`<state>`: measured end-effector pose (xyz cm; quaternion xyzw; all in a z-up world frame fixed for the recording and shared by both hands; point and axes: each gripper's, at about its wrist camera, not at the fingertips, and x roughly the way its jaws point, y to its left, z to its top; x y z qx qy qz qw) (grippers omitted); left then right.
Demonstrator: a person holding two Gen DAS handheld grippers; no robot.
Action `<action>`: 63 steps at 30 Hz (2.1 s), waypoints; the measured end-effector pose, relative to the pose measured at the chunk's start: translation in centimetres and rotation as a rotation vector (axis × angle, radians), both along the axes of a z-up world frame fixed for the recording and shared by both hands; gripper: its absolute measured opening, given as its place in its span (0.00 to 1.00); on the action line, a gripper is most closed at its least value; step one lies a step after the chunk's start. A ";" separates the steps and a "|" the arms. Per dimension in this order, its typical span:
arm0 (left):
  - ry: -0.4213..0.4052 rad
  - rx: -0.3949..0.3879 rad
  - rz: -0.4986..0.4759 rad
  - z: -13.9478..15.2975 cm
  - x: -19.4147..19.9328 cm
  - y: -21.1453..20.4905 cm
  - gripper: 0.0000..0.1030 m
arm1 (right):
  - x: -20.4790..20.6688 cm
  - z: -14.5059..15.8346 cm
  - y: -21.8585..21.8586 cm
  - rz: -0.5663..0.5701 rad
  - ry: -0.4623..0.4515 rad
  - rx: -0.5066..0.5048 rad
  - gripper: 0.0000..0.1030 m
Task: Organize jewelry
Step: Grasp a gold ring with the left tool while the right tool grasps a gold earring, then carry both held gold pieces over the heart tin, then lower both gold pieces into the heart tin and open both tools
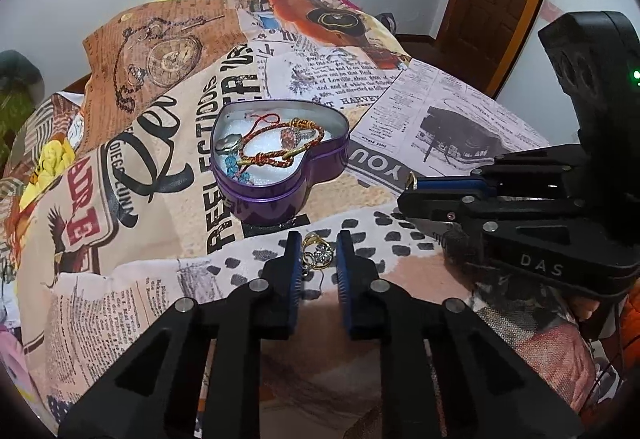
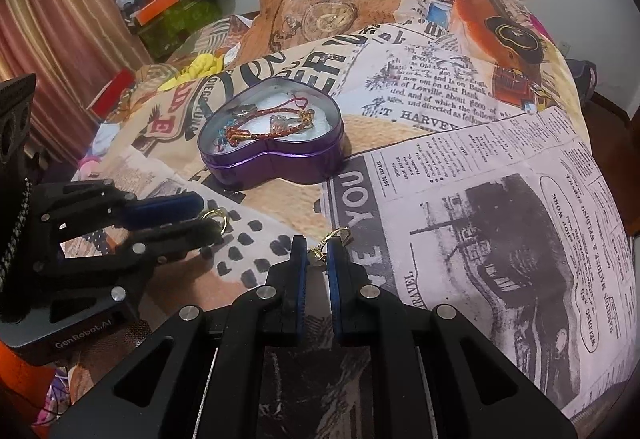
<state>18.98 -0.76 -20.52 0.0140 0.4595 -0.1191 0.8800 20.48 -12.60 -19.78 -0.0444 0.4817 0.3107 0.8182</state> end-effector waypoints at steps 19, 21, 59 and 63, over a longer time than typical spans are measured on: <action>-0.088 -0.030 0.043 2.9 -1.1 1.1 0.00 | -0.6 2.0 -0.4 -0.012 -0.053 0.020 0.09; -0.106 -0.029 0.052 3.6 -1.4 1.3 0.00 | -0.7 2.4 -0.3 -0.015 -0.062 0.024 0.09; -0.169 -0.110 0.094 5.2 5.0 4.3 0.00 | 3.8 3.8 5.7 0.082 -0.151 0.012 0.09; -0.137 -0.113 0.090 3.9 5.7 4.3 0.00 | 3.8 3.0 6.3 0.108 -0.139 -0.009 0.09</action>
